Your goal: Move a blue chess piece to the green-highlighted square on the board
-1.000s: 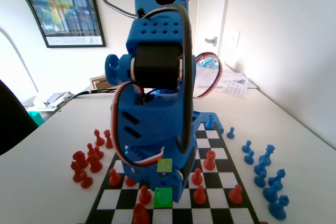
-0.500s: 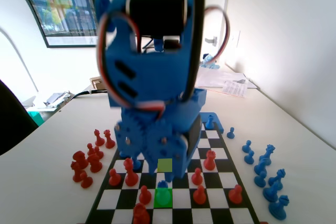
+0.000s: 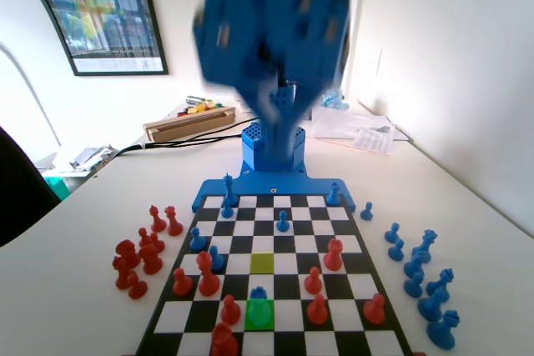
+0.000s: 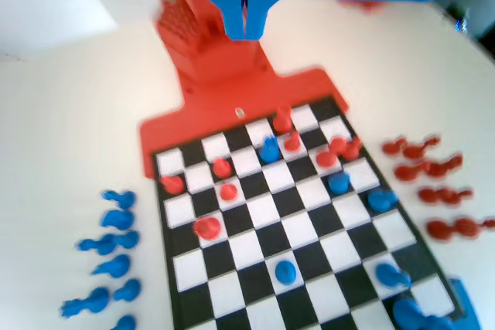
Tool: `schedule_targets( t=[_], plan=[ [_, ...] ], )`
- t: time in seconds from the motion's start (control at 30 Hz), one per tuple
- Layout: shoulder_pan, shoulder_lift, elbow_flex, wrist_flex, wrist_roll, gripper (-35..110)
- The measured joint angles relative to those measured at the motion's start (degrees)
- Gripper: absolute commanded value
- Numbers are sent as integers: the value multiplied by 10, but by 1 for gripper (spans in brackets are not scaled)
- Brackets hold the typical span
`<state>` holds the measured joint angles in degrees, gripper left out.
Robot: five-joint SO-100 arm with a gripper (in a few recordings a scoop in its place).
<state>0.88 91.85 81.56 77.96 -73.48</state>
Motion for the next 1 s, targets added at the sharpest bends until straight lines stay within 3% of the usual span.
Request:
schedule_targets(
  t=[1.0],
  plan=[
    [-26,606,257,178,-246,1]
  ],
)
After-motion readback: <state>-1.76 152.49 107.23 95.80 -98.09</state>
